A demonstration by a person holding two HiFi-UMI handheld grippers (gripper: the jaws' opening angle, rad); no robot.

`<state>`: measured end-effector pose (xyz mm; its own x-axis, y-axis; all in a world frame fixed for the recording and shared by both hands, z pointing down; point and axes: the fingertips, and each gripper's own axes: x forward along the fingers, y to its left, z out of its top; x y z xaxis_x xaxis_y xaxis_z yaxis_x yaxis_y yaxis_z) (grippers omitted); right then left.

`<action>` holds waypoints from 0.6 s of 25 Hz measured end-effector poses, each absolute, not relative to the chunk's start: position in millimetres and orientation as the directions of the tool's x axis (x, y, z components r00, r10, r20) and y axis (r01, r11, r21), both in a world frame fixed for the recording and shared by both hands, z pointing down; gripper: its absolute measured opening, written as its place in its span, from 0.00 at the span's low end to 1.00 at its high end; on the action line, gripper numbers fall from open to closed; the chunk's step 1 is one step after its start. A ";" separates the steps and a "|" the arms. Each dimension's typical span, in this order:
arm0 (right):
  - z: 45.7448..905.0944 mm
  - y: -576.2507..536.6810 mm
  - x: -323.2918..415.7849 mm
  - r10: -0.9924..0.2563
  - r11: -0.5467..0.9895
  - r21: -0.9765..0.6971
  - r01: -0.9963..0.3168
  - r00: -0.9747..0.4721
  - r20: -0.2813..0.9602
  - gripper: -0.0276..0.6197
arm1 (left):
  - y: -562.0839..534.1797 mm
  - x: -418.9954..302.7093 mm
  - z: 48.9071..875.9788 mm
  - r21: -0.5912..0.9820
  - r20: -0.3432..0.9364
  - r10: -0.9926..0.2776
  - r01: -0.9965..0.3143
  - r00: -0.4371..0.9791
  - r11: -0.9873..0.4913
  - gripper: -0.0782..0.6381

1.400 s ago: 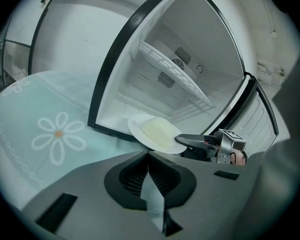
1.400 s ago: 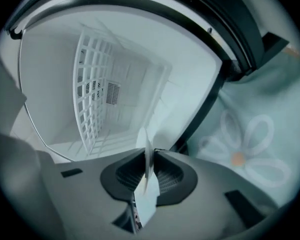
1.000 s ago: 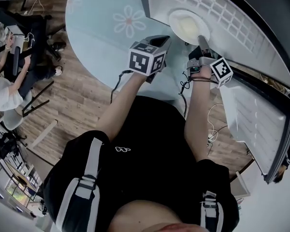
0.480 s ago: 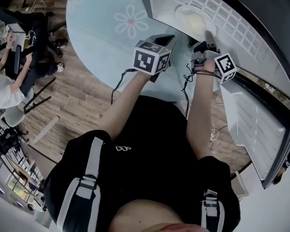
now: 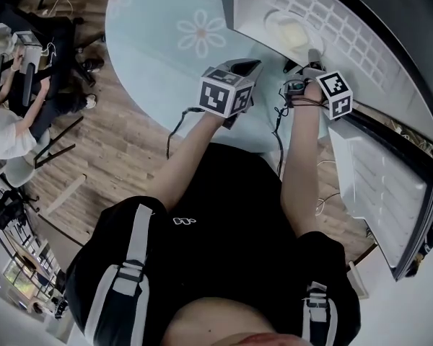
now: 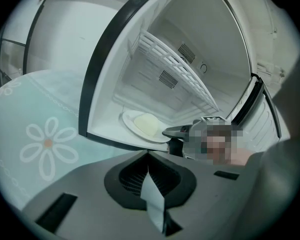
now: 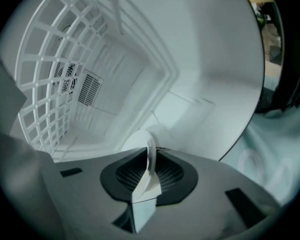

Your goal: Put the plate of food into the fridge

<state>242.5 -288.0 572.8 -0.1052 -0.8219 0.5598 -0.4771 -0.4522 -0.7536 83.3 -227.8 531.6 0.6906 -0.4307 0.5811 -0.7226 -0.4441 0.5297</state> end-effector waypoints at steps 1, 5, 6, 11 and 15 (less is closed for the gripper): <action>571.3 -287.7 241.6 -0.816 -0.452 -0.736 -0.503 -0.101 0.570 0.12 | -226.6 81.6 530.5 0.531 0.579 -0.433 -0.722 0.691 -0.443 0.10; 564.6 -285.5 233.9 -0.805 -0.418 -0.691 -0.589 -0.113 0.582 0.22 | -222.7 75.0 526.7 0.537 0.568 -0.445 -0.721 0.693 -0.438 0.10; 564.5 -283.5 232.9 -0.799 -0.412 -0.675 -0.612 -0.114 0.590 0.23 | -221.5 74.1 525.9 0.538 0.565 -0.446 -0.720 0.694 -0.438 0.10; 562.5 -270.4 241.1 -0.774 -0.402 -0.569 -0.717 -0.066 0.629 0.24 | -215.5 71.8 520.4 0.549 0.547 -0.449 -0.707 0.707 -0.445 0.10; 544.5 -257.1 250.8 -0.795 -0.378 -0.524 -0.763 -0.022 0.606 0.18 | -209.5 71.6 515.1 0.557 0.528 -0.446 -0.691 0.723 -0.461 0.10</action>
